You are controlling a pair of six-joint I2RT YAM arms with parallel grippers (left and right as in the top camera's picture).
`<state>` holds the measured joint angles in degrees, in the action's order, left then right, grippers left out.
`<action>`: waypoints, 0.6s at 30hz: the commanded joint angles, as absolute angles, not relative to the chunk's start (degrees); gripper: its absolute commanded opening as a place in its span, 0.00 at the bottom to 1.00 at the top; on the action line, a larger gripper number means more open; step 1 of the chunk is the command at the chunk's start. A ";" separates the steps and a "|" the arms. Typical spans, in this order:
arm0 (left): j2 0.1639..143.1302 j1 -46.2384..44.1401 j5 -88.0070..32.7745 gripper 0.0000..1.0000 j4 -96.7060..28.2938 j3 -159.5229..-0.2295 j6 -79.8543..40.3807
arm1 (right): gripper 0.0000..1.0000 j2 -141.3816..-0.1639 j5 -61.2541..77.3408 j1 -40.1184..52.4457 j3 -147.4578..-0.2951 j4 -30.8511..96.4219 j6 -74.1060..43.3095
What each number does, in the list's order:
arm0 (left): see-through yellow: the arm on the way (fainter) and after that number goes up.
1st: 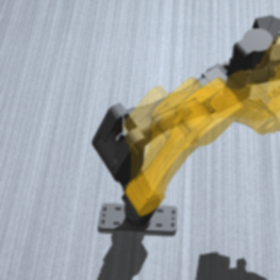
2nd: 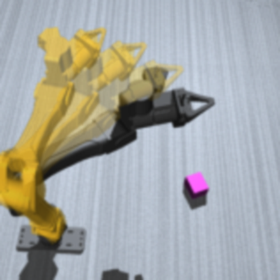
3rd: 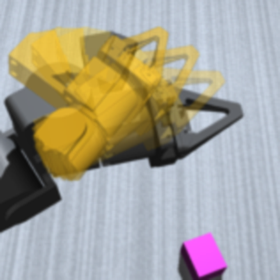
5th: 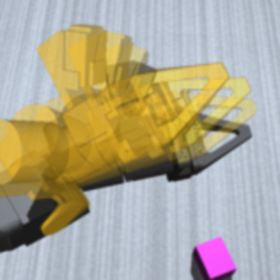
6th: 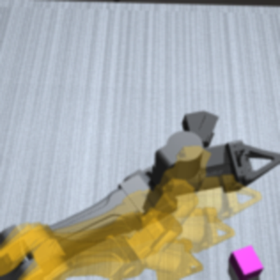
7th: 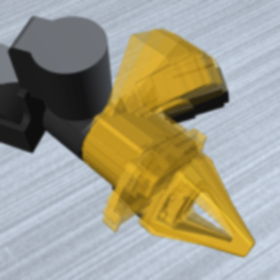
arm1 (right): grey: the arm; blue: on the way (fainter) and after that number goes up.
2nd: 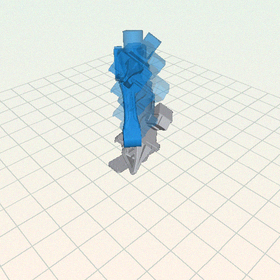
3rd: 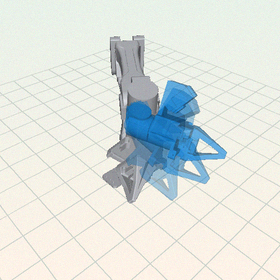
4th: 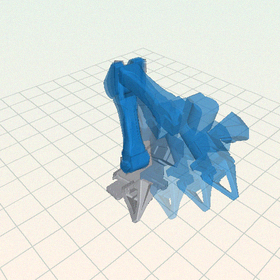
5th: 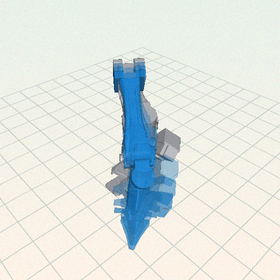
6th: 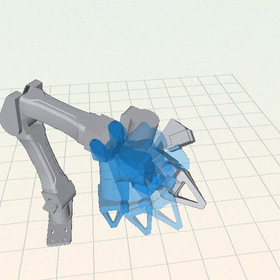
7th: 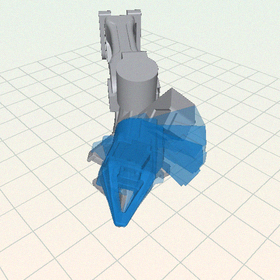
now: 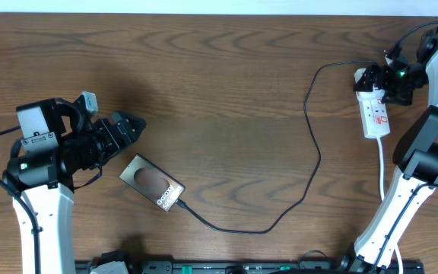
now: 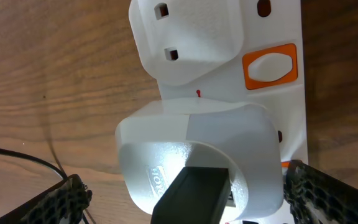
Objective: Plug charger to phone and switch on socket
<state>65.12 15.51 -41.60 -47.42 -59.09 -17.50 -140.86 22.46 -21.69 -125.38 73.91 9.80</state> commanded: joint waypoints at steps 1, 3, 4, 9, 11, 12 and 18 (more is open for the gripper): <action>64.66 15.29 -41.25 0.88 -47.55 -60.18 -16.08 | 0.99 -143.63 26.74 -19.81 -122.54 75.18 7.29; 64.66 15.29 -41.25 0.88 -47.55 -60.18 -16.08 | 0.99 -143.63 28.86 -19.84 -122.54 75.26 7.35; 64.66 15.29 -41.25 0.88 -47.55 -60.18 -16.08 | 0.99 -143.63 29.91 -19.86 -122.54 75.29 7.35; 64.66 15.29 -41.28 0.88 -47.57 -60.18 -16.08 | 0.99 -143.63 34.83 -19.84 -122.52 75.75 8.01; 64.66 15.29 -41.28 0.89 -47.55 -60.18 -16.08 | 0.99 -143.63 35.81 -19.81 -122.52 75.94 8.01; 64.66 15.29 -41.28 0.88 -47.55 -60.18 -16.08 | 0.99 -143.63 36.32 -19.81 -122.52 76.05 8.29; 64.66 15.29 -41.28 0.89 -47.57 -60.18 -16.08 | 0.99 -143.63 37.04 -19.81 -122.52 76.99 8.86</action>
<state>65.12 15.53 -41.60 -47.48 -59.09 -17.50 -140.77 27.24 -22.35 -125.38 75.20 9.45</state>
